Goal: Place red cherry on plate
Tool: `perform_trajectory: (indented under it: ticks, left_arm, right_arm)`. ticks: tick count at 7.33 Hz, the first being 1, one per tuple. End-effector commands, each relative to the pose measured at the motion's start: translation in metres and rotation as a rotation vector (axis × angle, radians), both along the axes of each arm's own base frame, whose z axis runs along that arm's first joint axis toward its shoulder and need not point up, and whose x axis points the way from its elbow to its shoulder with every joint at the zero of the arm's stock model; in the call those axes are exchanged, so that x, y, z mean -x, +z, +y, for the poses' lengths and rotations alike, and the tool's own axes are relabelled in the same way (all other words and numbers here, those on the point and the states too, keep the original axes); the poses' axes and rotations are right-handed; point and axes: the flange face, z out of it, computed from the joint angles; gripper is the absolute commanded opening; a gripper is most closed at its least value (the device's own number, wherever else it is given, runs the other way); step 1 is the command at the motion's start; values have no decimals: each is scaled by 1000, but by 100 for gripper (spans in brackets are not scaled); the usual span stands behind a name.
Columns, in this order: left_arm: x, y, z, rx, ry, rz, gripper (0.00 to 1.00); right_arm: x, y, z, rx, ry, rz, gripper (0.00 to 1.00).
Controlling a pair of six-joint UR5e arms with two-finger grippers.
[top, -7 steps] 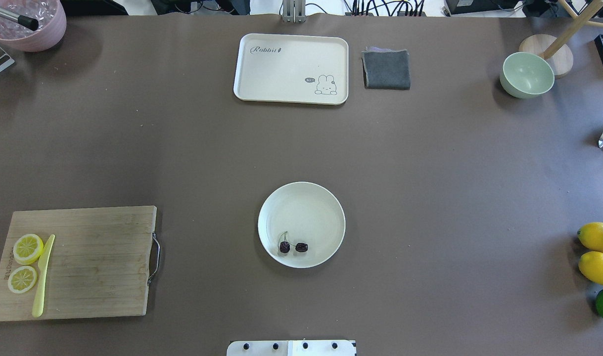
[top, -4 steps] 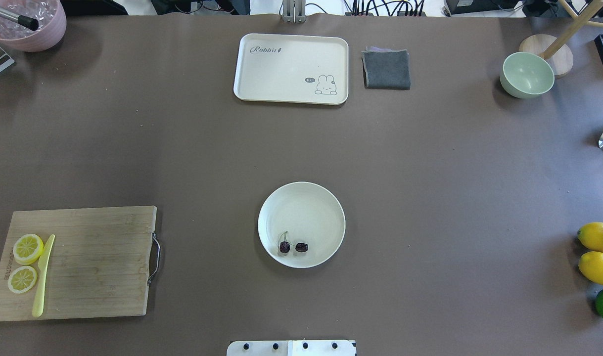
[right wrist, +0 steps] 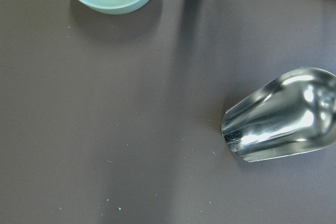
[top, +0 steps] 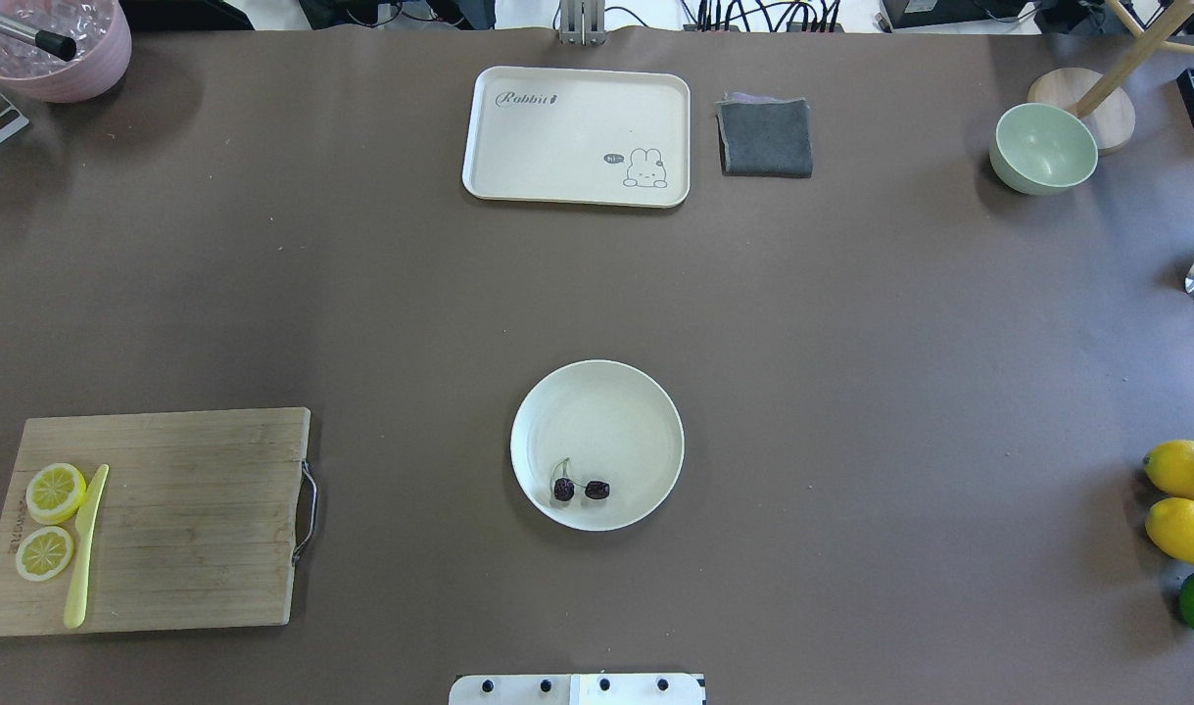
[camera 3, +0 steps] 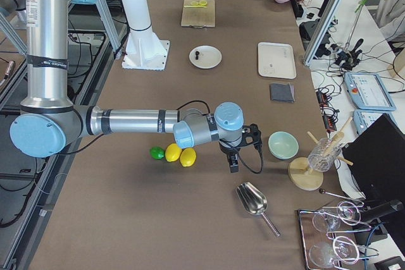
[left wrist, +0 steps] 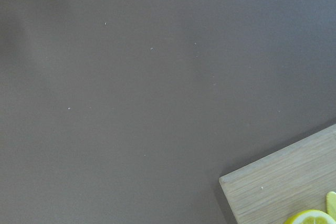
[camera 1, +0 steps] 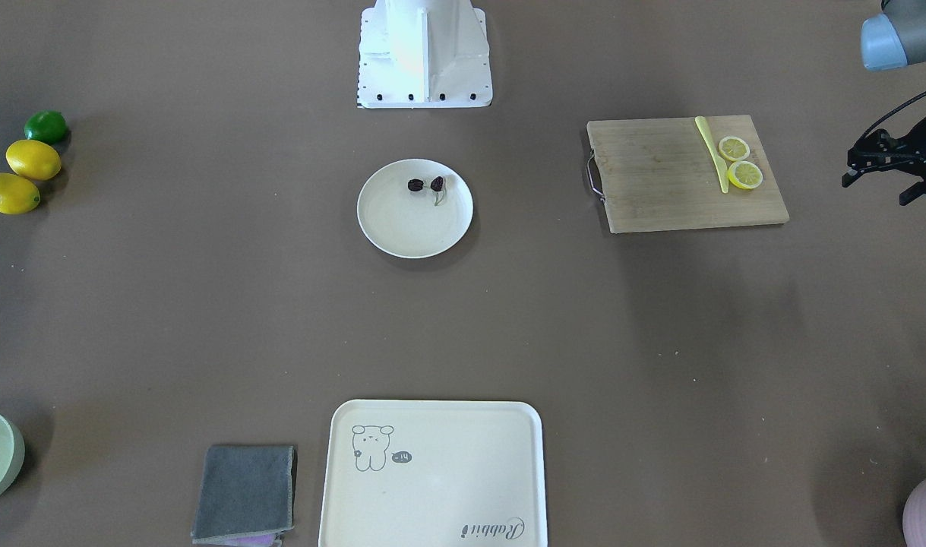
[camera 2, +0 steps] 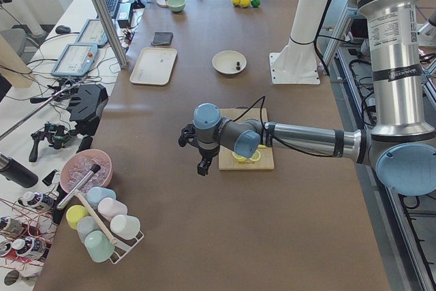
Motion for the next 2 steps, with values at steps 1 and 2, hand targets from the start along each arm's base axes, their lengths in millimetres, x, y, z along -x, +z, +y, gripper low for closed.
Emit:
perform_trajectory:
  ticks: [1, 2]
  left_arm:
    - [2, -13, 0, -23, -3, 10, 98]
    - [10, -15, -1, -27, -21, 11, 98]
  right_arm:
    - [-1, 0, 1, 0, 3, 6, 100]
    - [-1, 1, 2, 2, 3, 6, 100]
